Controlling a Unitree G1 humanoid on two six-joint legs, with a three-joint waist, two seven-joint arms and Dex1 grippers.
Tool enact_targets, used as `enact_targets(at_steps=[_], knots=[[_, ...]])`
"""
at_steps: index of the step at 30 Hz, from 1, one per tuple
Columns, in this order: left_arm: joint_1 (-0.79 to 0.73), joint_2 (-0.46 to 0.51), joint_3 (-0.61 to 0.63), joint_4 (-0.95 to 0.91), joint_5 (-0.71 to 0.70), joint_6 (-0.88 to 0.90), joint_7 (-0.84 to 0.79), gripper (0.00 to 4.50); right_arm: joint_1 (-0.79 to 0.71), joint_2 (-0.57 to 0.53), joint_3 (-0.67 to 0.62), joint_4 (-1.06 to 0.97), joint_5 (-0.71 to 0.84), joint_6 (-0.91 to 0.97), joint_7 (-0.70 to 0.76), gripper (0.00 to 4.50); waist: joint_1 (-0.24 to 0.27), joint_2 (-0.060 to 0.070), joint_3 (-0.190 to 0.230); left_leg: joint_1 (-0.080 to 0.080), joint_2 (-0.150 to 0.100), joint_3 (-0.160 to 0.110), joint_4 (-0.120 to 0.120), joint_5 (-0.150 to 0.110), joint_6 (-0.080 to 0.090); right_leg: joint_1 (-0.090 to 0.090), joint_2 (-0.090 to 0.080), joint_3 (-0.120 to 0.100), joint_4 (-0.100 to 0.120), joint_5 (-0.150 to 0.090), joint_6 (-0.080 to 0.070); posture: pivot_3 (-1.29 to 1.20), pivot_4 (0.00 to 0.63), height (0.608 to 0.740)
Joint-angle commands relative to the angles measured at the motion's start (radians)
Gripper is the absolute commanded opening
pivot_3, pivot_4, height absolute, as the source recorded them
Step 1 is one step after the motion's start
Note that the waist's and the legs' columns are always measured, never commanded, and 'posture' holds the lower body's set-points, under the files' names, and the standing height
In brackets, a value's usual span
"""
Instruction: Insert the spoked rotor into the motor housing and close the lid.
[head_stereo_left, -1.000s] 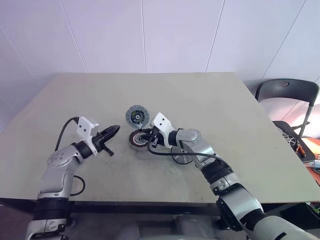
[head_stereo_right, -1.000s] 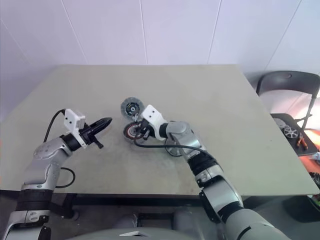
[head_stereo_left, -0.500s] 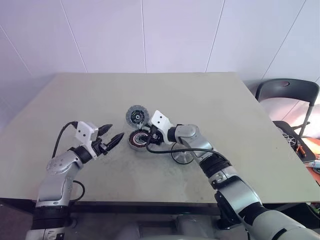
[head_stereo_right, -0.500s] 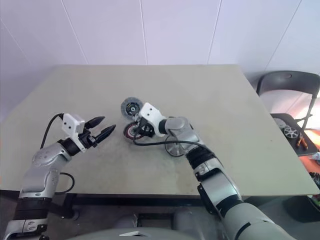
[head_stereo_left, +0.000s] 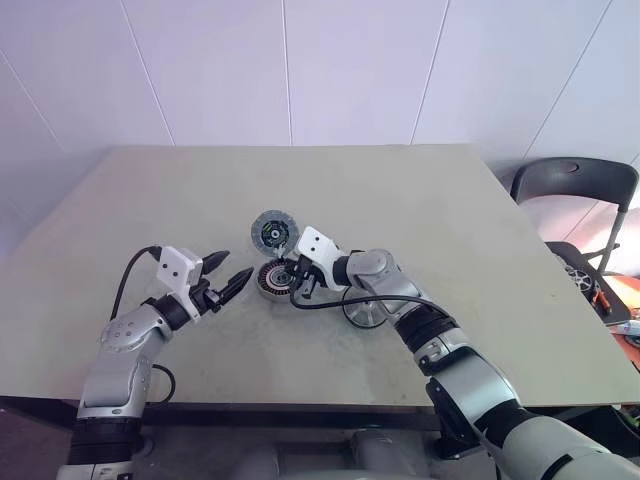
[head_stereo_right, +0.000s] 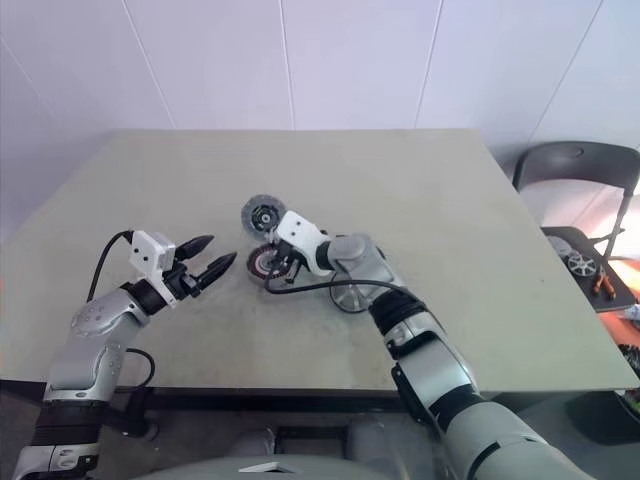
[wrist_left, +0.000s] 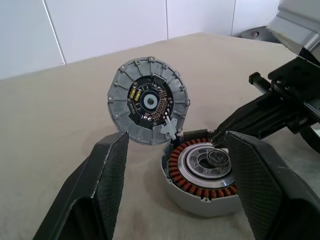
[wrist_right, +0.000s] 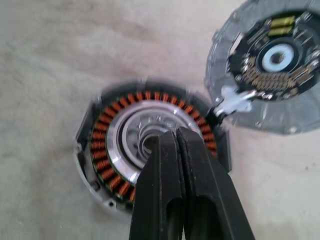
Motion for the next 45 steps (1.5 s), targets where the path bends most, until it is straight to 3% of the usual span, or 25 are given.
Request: enact_targets(at_steps=[1,32,45], knots=[[-0.008,0.005,0.003,-0.047,-0.006,-0.005,0.006,3.26,-0.031,0.005,0.008,-0.02,-0.007,0.001,0.021,0.06,0.0,0.0,0.0,0.0,0.0,0.0,0.0,0.0,0.0,0.0,0.0,0.0,0.0,0.0,0.0,0.0,0.0,0.74],[0.002,0.012,0.009,-0.071,-0.014,0.008,0.015,3.26,-0.057,0.03,0.047,0.076,-0.129,-0.182,-0.076,0.06,-0.001,0.0,0.0,0.0,0.0,0.0,0.0,0.0,0.0,0.0,0.0,0.0,0.0,0.0,0.0,0.0,0.0,0.74],[-0.01,0.018,0.008,-0.064,-0.012,0.012,0.006,3.26,-0.061,0.053,-0.005,0.07,-0.085,-0.225,-0.096,0.06,-0.001,0.0,0.0,0.0,0.0,0.0,0.0,0.0,0.0,0.0,0.0,0.0,0.0,0.0,0.0,0.0,0.0,0.74]])
